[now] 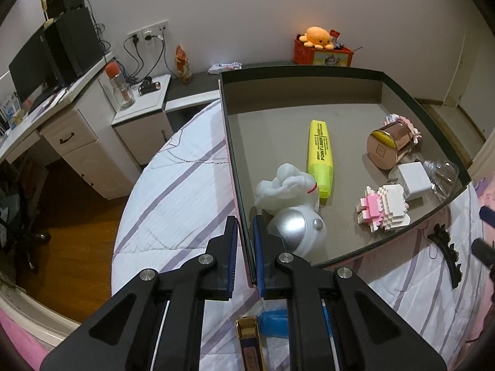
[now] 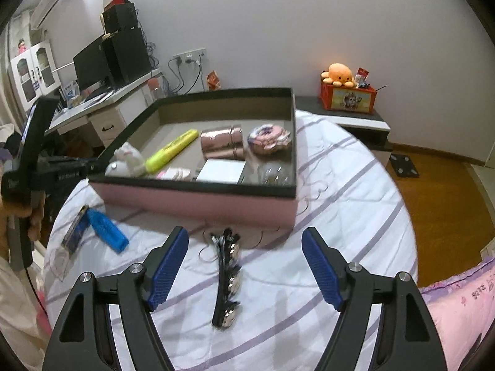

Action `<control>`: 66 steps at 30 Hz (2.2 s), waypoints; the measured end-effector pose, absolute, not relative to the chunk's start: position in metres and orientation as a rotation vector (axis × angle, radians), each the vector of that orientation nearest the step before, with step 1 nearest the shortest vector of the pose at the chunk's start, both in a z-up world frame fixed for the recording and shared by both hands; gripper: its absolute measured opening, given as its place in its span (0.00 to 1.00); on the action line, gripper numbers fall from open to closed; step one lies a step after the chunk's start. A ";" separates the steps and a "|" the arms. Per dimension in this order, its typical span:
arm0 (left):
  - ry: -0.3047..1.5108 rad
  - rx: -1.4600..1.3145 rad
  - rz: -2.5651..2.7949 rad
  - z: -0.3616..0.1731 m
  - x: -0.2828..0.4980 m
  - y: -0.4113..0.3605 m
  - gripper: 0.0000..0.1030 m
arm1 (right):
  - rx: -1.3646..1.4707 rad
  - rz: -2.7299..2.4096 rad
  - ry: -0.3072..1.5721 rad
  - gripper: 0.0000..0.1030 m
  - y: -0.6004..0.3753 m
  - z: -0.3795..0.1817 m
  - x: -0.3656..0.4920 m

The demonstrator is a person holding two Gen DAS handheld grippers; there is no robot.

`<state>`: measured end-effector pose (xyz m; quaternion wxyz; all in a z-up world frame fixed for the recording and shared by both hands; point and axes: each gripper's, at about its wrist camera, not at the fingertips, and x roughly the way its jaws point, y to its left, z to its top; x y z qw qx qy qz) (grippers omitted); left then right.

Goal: Organize rigid objects

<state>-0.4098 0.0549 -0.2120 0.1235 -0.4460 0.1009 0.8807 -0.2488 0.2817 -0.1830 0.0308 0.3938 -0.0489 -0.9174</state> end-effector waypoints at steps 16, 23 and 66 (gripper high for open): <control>0.308 -1.302 2.552 -0.210 -0.404 0.056 0.09 | 1.308 -2.744 -0.127 0.73 0.265 -0.215 -0.253; 0.313 -1.304 2.549 -0.210 -0.403 0.056 0.09 | 1.346 -2.752 -0.106 0.47 0.266 -0.223 -0.256; 0.384 -1.303 2.506 -0.208 -0.403 0.057 0.09 | 1.358 -2.799 -0.079 0.19 0.288 -0.217 -0.265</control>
